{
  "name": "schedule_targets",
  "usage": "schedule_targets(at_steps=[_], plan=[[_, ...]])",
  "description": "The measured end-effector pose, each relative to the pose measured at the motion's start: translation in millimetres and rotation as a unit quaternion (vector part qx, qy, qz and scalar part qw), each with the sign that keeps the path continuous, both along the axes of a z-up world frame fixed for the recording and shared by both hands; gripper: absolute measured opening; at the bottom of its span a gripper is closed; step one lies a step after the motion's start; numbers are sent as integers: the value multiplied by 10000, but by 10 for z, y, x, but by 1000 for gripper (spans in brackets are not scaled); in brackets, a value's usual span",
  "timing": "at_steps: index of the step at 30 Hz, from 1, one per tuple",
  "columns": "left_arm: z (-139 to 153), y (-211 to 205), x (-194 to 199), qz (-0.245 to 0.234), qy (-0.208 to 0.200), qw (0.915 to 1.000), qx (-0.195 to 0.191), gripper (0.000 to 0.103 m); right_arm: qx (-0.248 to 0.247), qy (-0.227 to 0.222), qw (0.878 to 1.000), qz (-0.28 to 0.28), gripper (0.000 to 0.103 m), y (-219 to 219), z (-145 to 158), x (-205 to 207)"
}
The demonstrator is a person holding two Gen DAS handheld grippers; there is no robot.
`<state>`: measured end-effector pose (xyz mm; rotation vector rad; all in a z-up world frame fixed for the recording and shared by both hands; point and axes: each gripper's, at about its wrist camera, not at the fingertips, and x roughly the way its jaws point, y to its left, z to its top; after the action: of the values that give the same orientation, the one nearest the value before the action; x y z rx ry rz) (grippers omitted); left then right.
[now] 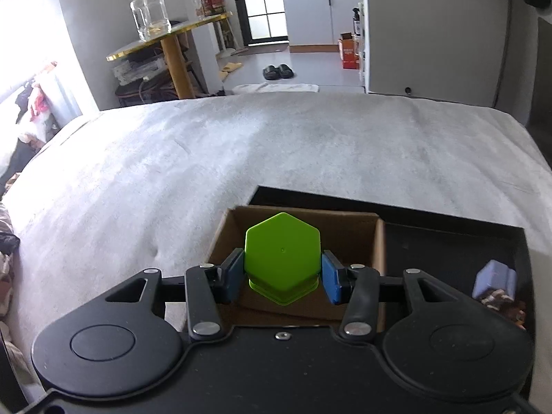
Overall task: Organize rigid objects
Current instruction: 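Carry the green block with the right gripper into the cardboard box, then open the right gripper to release the green block, lift away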
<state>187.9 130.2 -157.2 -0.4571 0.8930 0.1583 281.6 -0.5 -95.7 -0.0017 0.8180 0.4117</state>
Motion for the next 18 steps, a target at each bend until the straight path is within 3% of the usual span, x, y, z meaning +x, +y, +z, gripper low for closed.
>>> schedule_targets(at_steps=[2, 3, 4, 18], plan=[[-4, -10, 2, 4, -17, 10000, 13, 15, 98, -146, 9997, 154, 50, 64, 38, 12], [-9, -11, 1, 7, -30, 10000, 16, 15, 106, -243, 9994, 231, 60, 80, 57, 15], [-14, -6, -2, 5, -48, 10000, 16, 15, 37, -296, 9992, 249, 63, 105, 70, 13], [-3, -85, 11, 62, -56, 9992, 398, 14, -92, -202, 9997, -113, 76, -367, 64, -159]])
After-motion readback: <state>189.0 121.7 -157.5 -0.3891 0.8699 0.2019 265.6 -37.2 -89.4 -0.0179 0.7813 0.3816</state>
